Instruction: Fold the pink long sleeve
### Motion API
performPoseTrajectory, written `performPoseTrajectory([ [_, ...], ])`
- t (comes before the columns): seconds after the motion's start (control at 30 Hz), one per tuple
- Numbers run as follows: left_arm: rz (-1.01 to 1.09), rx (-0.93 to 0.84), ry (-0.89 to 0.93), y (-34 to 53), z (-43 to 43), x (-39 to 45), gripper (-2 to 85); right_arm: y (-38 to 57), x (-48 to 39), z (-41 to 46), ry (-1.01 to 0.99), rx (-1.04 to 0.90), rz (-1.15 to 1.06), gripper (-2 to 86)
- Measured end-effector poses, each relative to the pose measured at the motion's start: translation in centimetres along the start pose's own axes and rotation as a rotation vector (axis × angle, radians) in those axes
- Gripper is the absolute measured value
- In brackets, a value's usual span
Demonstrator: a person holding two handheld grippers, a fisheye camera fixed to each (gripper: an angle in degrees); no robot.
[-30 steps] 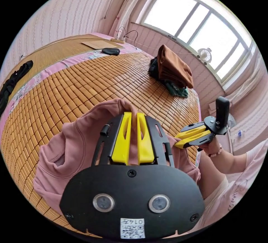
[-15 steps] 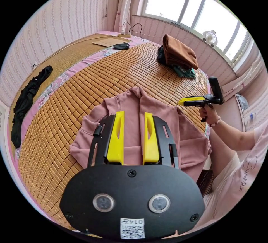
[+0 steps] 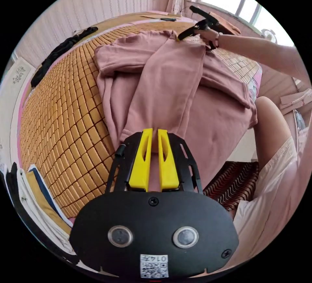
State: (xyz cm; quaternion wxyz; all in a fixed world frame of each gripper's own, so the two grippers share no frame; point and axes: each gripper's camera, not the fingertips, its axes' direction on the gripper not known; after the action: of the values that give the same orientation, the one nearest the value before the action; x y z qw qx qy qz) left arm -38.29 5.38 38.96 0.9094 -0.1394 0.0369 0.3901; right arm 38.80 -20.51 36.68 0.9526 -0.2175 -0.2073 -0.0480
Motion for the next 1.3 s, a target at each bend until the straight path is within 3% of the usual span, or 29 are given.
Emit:
performPoseTrajectory([
  [0.07, -0.062, -0.031, 0.060, 0.0, -0.3, -1.4, 3.7, -0.5, 0.6, -1.2, -0.055, 0.007, 0.006, -0.2],
  [0.2, -0.164, 0.225, 0.078, -0.9, -3.9, -5.5, 5.1, -0.4, 1.6, -3.4, -0.069, 0.108, 0.001, 1.1],
  [0.37, -0.288, 0.367, -0.012, -5.6, -3.5, -12.9, 10.4, -2.1, 3.7, -2.6, -0.103, 0.043, 0.072, 13.9],
  [0.5, -0.332, 0.327, 0.071, -11.8, -0.8, -17.9, 13.6, -2.9, 4.9, -1.3, -0.127, 0.010, 0.125, 15.1],
  [0.77, -0.378, 0.086, 0.198, -16.5, 7.2, -22.7, 8.5, -3.8, 6.0, -1.0, -0.113, -0.008, 0.070, 13.6],
  [1.03, -0.333, 0.066, 0.199, -16.3, 6.3, -23.2, 4.0, -3.2, 6.1, -0.8, -0.067, -0.020, -0.027, 9.8],
  [1.07, -0.323, 0.072, 0.202, -16.3, 5.8, -23.1, 4.0, -2.9, 6.2, -1.2, -0.156, 0.006, -0.069, 7.7],
  [1.3, -0.310, 0.110, 0.199, -14.5, 4.4, -22.9, 3.5, -2.9, 6.6, -0.2, -0.170, -0.048, -0.015, 4.0],
])
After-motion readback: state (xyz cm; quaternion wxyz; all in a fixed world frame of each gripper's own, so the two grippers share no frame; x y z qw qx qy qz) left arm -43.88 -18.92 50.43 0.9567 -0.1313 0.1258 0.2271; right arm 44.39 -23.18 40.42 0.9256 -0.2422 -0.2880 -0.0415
